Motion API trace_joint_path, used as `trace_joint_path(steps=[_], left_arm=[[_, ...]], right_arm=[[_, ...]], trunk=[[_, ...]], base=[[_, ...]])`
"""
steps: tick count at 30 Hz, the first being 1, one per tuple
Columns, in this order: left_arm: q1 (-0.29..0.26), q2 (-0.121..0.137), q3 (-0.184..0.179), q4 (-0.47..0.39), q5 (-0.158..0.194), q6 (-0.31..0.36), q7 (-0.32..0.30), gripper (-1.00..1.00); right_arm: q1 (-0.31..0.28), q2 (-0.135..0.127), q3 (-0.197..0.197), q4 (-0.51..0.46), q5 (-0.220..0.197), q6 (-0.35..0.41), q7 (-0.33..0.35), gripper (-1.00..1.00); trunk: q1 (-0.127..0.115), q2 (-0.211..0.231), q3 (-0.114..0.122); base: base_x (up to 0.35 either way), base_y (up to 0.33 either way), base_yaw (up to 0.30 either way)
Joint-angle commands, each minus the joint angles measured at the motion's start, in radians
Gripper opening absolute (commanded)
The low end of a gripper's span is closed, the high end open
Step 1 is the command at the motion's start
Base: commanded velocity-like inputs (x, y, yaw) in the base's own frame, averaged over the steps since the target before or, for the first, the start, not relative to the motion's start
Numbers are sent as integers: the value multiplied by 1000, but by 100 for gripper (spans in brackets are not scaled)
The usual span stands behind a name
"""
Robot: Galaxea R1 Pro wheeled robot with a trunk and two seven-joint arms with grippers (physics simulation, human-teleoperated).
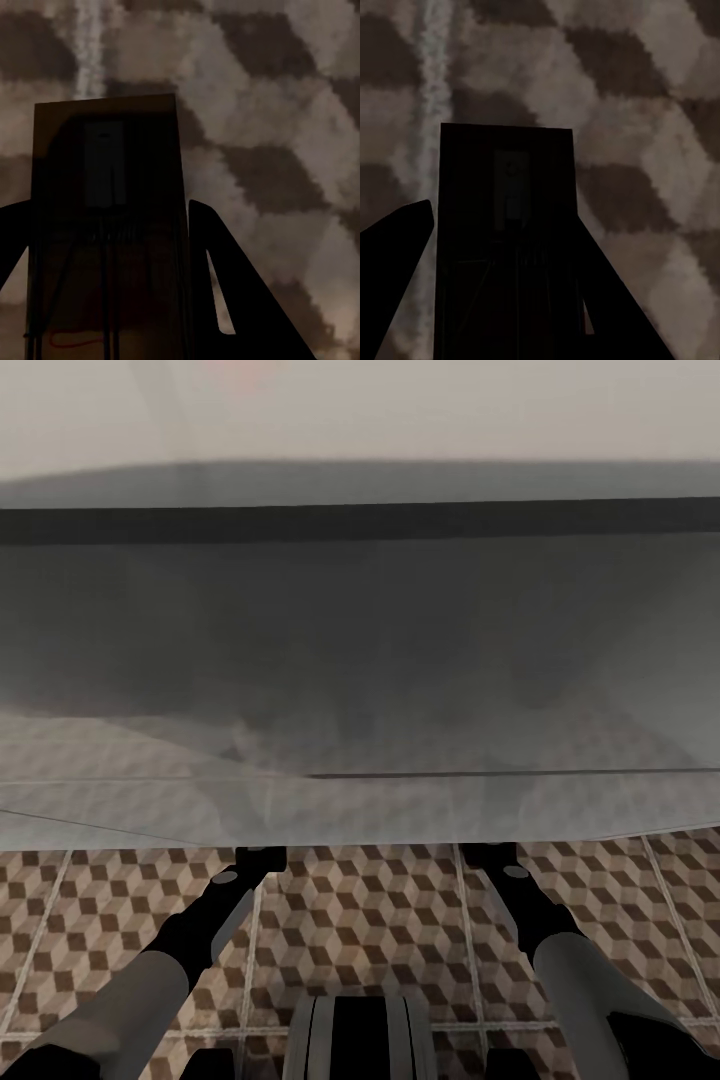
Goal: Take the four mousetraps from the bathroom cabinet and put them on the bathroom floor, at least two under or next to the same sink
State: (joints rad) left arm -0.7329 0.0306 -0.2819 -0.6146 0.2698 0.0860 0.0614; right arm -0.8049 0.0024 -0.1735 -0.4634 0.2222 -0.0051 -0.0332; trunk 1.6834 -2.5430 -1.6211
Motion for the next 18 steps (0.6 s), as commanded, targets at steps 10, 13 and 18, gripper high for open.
trace_joint_path(steps=[10,13,18], left_arm=[[0,2,-8,-2,6,5,7,-100],[0,1,-7,-2,6,6,7,-100],[0,1,-7,-2,6,6,8,-100]], right_arm=[[0,1,-1,0,9,-2,4,-100],[0,1,-3,0,7,-1,4,-100],[0,1,-5,2,5,3,2,-100]], trunk=[[0,0,-1],[0,0,-1],[0,0,-1]], base=[[0,0,0],[0,0,0],[0,0,0]])
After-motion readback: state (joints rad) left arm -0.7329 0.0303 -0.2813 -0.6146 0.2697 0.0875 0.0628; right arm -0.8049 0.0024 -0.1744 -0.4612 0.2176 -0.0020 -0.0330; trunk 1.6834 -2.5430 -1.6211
